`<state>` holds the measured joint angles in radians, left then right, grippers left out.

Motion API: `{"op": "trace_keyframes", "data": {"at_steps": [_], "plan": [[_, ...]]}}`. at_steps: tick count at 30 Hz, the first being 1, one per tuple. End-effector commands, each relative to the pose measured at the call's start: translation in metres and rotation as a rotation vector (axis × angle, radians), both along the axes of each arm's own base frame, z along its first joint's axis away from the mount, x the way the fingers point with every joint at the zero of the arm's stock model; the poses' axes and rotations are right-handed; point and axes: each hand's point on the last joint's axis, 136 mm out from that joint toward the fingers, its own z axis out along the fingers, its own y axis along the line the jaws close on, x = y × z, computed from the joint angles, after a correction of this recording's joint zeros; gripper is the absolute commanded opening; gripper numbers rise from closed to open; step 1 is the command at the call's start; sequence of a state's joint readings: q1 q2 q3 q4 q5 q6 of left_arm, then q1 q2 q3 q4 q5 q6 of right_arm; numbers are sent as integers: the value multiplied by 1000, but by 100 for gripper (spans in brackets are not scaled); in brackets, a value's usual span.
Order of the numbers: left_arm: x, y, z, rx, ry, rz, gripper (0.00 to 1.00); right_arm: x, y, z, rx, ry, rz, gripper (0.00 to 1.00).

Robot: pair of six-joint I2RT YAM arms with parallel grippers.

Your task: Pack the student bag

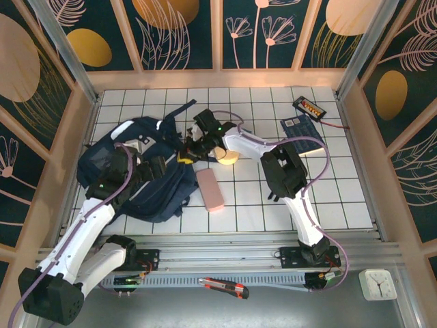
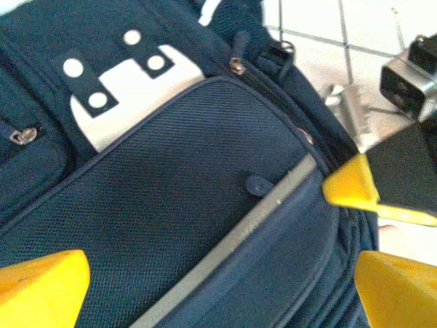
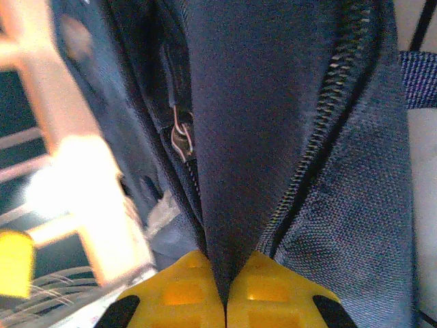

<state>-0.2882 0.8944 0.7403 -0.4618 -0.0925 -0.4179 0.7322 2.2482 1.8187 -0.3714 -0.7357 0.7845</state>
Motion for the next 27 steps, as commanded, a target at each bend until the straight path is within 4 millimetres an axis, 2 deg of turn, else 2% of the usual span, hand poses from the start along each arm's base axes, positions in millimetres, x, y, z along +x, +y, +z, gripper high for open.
{"op": "trace_keyframes", "data": {"at_steps": [1,5,6,10,16,18,22,27], "plan": [[12,-9,54,16,-130,-80,99,66,-6,141,312,-172,-183,0],[22,-22,83,10,-166,-149,99,91,-20,185,415,-196,-291,0],[25,-26,94,5,-180,-169,99,93,-21,195,430,-207,-302,0],[30,-37,102,-7,-166,-210,99,92,-18,225,460,-249,-317,0],[34,-59,88,-4,-138,-244,99,83,-11,258,508,-283,-316,0],[38,-56,79,23,-117,-207,99,79,-7,265,526,-282,-302,0],[48,-37,66,87,-88,-88,98,67,0,268,529,-280,-271,0],[58,-45,43,97,-32,-115,90,53,2,267,536,-271,-254,0]]}}
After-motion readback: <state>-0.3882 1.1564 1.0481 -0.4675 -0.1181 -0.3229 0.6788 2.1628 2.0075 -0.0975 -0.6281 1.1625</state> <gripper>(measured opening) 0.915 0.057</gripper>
